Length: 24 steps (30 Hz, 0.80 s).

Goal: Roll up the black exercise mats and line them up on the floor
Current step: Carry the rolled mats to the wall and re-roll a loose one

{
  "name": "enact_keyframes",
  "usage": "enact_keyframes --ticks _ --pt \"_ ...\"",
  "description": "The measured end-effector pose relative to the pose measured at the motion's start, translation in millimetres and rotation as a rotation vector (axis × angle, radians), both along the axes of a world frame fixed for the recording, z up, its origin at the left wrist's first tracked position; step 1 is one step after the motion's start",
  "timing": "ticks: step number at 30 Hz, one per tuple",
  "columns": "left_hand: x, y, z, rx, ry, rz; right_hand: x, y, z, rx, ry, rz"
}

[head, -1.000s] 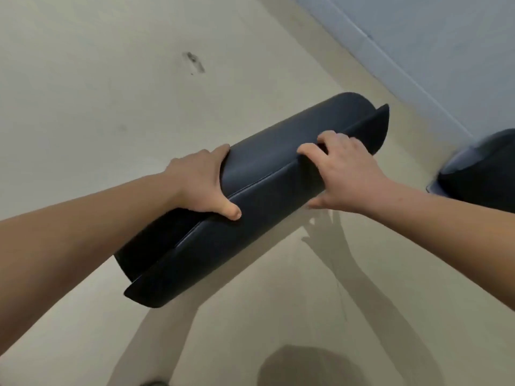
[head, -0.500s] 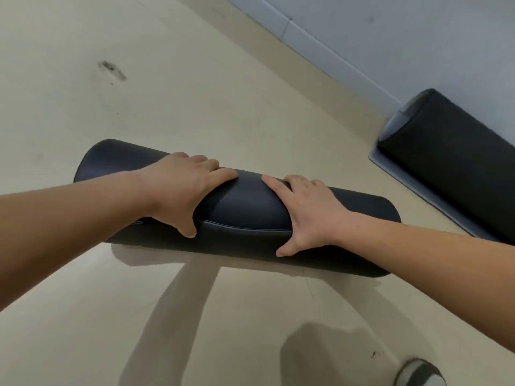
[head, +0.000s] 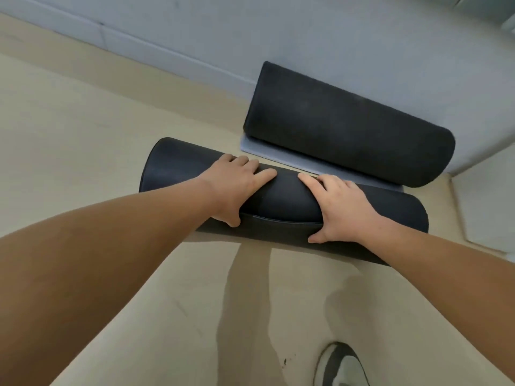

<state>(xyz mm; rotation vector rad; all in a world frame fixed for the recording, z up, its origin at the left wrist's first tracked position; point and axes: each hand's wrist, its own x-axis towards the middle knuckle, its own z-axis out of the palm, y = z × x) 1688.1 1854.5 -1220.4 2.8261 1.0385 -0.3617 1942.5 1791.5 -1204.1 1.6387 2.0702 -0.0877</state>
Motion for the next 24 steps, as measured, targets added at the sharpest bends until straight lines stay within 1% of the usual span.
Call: enact_keyframes --ticks 6,11,15,19,24 --pt "132 45 8 0.007 0.015 -0.066 126 20 2 0.036 0.023 -0.099" --pt "201 80 10 0.0 0.013 -0.032 191 59 5 0.049 0.031 -0.109" --pt "225 108 17 -0.085 0.01 0.04 217 98 12 -0.007 0.068 -0.122" --pt "229 113 14 -0.175 0.051 0.067 225 98 3 -0.062 0.095 -0.139" --pt "238 120 23 -0.161 0.062 0.054 231 105 5 -0.055 0.107 -0.155"
